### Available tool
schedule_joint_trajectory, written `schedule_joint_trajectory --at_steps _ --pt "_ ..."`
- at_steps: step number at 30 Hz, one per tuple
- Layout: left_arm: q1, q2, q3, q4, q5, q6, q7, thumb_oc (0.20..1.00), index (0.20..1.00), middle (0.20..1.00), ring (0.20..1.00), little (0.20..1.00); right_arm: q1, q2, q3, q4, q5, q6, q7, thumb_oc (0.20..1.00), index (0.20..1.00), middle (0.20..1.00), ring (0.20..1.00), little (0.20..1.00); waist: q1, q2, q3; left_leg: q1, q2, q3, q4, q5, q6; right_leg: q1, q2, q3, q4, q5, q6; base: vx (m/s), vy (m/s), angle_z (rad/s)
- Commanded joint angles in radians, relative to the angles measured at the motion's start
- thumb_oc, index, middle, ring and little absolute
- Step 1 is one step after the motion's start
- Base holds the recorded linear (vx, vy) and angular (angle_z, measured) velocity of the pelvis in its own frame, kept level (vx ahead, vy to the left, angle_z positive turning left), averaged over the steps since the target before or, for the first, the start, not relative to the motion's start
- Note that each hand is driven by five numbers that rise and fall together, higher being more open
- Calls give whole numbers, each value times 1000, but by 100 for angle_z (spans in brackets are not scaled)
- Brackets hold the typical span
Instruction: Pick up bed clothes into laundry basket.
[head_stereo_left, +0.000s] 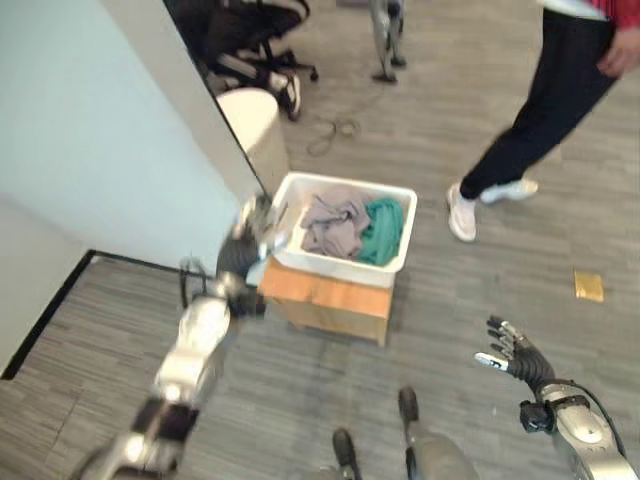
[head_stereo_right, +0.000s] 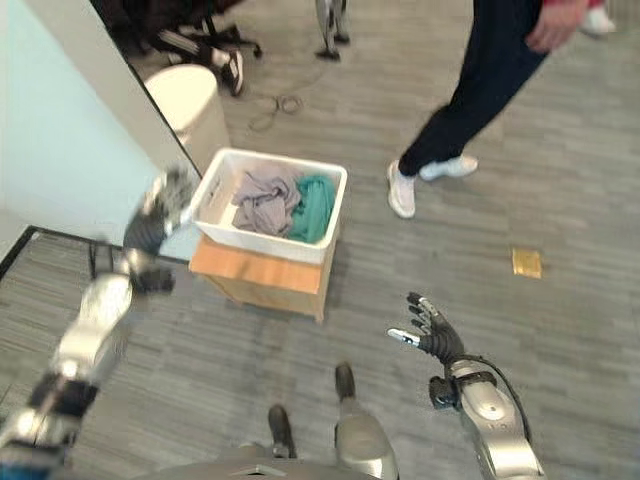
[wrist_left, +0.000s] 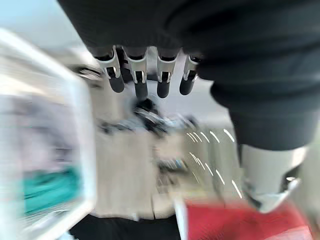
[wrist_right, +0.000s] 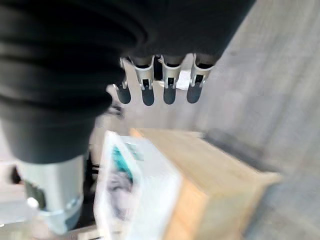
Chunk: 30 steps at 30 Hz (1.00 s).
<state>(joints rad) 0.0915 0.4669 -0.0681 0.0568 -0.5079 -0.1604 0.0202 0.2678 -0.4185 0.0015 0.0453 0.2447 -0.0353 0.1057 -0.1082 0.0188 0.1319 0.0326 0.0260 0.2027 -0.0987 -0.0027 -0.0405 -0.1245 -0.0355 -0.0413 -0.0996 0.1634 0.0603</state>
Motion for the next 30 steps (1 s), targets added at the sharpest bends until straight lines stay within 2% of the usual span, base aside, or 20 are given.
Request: schedule_joint_trajectory --at_steps 1,4,7,8,12,15,16,17,18,19,20,21,23,24,25,26,27,28,29,30 --pt "-10 -28 60 33 -50 -27 -23 1000 1000 1000 1000 1000 28 5 -32 -54 5 -65 -12 1000 1000 1000 1000 1000 19 -15 -60 -20 -3 -52 11 19 1 90 -67 3 45 -96 84 37 -1 21" --pt "73 -86 83 39 -12 -20 -15 1000 1000 1000 1000 1000 12 28 -25 -48 38 -71 -24 1000 1000 1000 1000 1000 36 -16 -73 -8 -4 -61 11 17 6 102 -65 -3 55 -107 79 10 -1 12" --pt "137 -183 77 72 -84 5 4 1000 1000 1000 1000 1000 -14 68 21 -23 116 -75 -39 1000 1000 1000 1000 1000 77 -26 -81 17 -6 -87 11 16 14 135 -68 -31 64 -126 76 -4 -20 5" --pt "138 -184 77 71 -83 6 4 1000 1000 1000 1000 1000 -15 68 22 -22 116 -76 -40 1000 1000 1000 1000 1000 76 -26 -80 19 -7 -88 11 16 14 137 -69 -32 64 -127 76 -2 -16 16" --pt "123 -197 53 71 -89 14 5 1000 1000 1000 1000 1000 -48 64 84 -11 107 -65 -32 1000 1000 1000 1000 1000 136 -37 -85 44 -17 -141 11 15 27 179 -84 -89 98 -157 76 17 11 37" --pt "135 -191 84 50 -65 1 2 1000 1000 1000 1000 1000 -59 45 99 -10 76 -65 -15 1000 1000 1000 1000 1000 181 -37 -68 42 -23 -197 14 21 38 174 -100 -136 183 -187 73 -40 32 44" --pt "134 -192 102 53 -62 -1 8 1000 1000 1000 1000 1000 -70 41 99 -6 65 -69 -17 1000 1000 1000 1000 1000 198 -38 -56 41 -29 -229 21 20 45 166 -112 -159 250 -205 74 -72 47 53" --pt "131 -189 114 57 -58 -4 12 1000 1000 1000 1000 1000 -78 40 100 5 56 -70 -24 1000 1000 1000 1000 1000 209 -35 -53 36 -32 -255 23 24 51 147 -122 -176 304 -192 74 -50 35 40" --pt "131 -189 115 57 -57 -3 12 1000 1000 1000 1000 1000 -80 41 100 7 56 -72 -24 1000 1000 1000 1000 1000 205 -37 -53 33 -35 -259 24 25 52 143 -125 -179 313 -197 75 -40 87 63" --pt "141 -187 147 65 -39 -9 32 1000 1000 1000 1000 1000 -93 54 101 8 56 -72 -34 1000 1000 1000 1000 1000 218 -29 -38 42 -44 -309 21 29 72 89 -140 -185 500 -146 82 -47 118 73" --pt "149 -186 169 71 -34 -16 46 1000 1000 1000 1000 1000 -97 63 99 4 62 -76 -39 1000 1000 1000 1000 1000 212 -24 -23 49 -52 -336 22 32 85 30 -146 -154 630 -100 86 -45 142 100" --pt "157 -184 187 73 -29 -19 56 1000 1000 1000 1000 1000 -101 72 93 4 62 -82 -47 1000 1000 1000 1000 1000 213 -10 -13 58 -51 -363 21 34 90 -17 -141 -101 707 -74 87 -18 73 107" --pt "149 -176 192 85 -13 -24 68 1000 1000 1000 1000 1000 -111 72 80 -2 32 -92 -69 1000 1000 1000 1000 1000 199 3 -2 69 -50 -425 22 34 83 -70 -81 10 718 -103 75 48 -30 105" --pt "140 -176 191 95 -20 -26 69 1000 1000 1000 1000 1000 -110 71 76 -7 31 -92 -71 1000 1000 1000 1000 1000 195 -1 -8 66 -55 -451 21 33 76 -61 -61 54 662 -124 68 169 -133 99" --pt "120 -170 179 100 -31 -34 70 1000 1000 1000 1000 1000 -110 64 65 2 38 -97 -77 1000 1000 1000 1000 1000 172 6 -10 68 -57 -523 23 34 62 -59 7 180 566 -196 54 257 -127 125" --pt "116 -175 166 98 -50 -44 66 1000 1000 1000 1000 1000 -97 57 54 6 47 -100 -81 1000 1000 1000 1000 1000 151 14 -8 71 -61 -590 24 37 50 -58 64 302 495 -237 52 265 -134 145" --pt "112 -172 156 101 -55 -46 61 1000 1000 1000 1000 1000 -85 50 47 9 57 -101 -81 1000 1000 1000 1000 1000 136 12 -8 62 -72 -632 28 41 37 -50 97 402 426 -230 63 163 -41 144" --pt "112 -172 156 102 -55 -47 61 1000 1000 1000 1000 1000 -84 49 46 9 58 -101 -80 1000 1000 1000 1000 1000 138 14 -7 64 -72 -630 28 40 38 -43 96 403 418 -228 64 105 -81 154" --pt "95 -167 137 106 -57 -49 59 1000 1000 1000 1000 1000 -68 45 38 4 66 -107 -78 1000 1000 1000 1000 1000 125 13 -3 54 -81 -682 45 39 35 -28 127 520 371 -234 71 50 -275 165" --pt "65 -165 101 113 -67 -53 50 1000 1000 1000 1000 1000 -3 25 13 -23 86 -114 -59 1000 1000 1000 1000 1000 114 -13 6 15 -93 -722 90 17 10 13 97 529 251 -204 70 54 -412 158"
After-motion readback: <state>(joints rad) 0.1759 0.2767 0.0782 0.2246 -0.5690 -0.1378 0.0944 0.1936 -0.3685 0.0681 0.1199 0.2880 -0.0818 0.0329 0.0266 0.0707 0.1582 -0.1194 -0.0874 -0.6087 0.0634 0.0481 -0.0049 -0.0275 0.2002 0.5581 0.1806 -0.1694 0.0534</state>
